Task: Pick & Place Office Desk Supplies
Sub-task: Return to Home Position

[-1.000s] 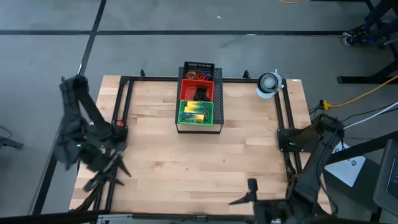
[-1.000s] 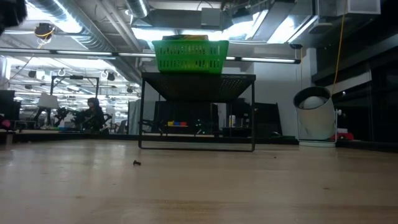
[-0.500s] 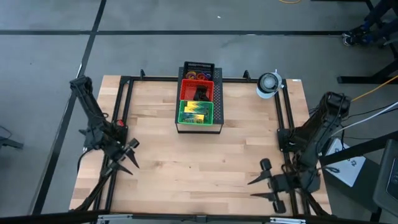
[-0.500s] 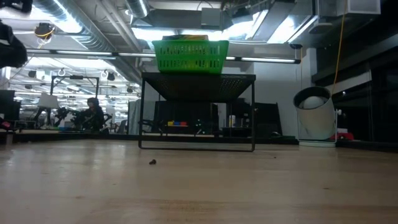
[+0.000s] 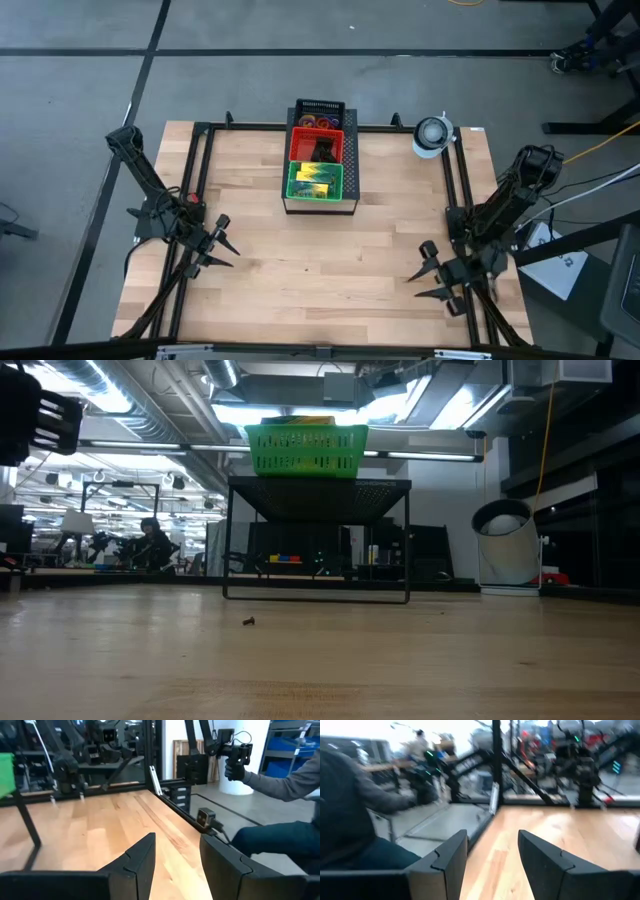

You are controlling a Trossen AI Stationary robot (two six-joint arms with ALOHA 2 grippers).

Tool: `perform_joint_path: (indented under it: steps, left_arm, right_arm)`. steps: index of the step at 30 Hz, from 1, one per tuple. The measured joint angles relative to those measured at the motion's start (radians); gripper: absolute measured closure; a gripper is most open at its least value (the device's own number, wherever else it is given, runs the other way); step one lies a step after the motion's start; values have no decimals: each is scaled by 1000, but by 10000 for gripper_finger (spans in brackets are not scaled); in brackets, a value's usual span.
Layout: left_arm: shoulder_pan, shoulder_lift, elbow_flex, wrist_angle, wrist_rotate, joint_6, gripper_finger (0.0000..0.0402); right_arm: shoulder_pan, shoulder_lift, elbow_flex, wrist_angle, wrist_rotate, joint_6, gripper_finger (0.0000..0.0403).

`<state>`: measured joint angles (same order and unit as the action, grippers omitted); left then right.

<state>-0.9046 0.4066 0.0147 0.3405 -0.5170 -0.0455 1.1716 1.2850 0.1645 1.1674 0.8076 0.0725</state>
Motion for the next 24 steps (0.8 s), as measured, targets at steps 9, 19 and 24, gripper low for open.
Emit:
perform_joint_path:
  steps: [9,19,24]
  left_arm:
    - [18,-178,-2,-150,1,4,254]
    - [24,-226,-2,-271,-13,76,254]
    - [42,-158,-3,-272,-18,37,254]
  right_arm:
    - [101,-13,-150,247,106,-190,224]
    - [146,3,-150,-420,276,539,224]
    - [147,107,-150,-555,308,820,224]
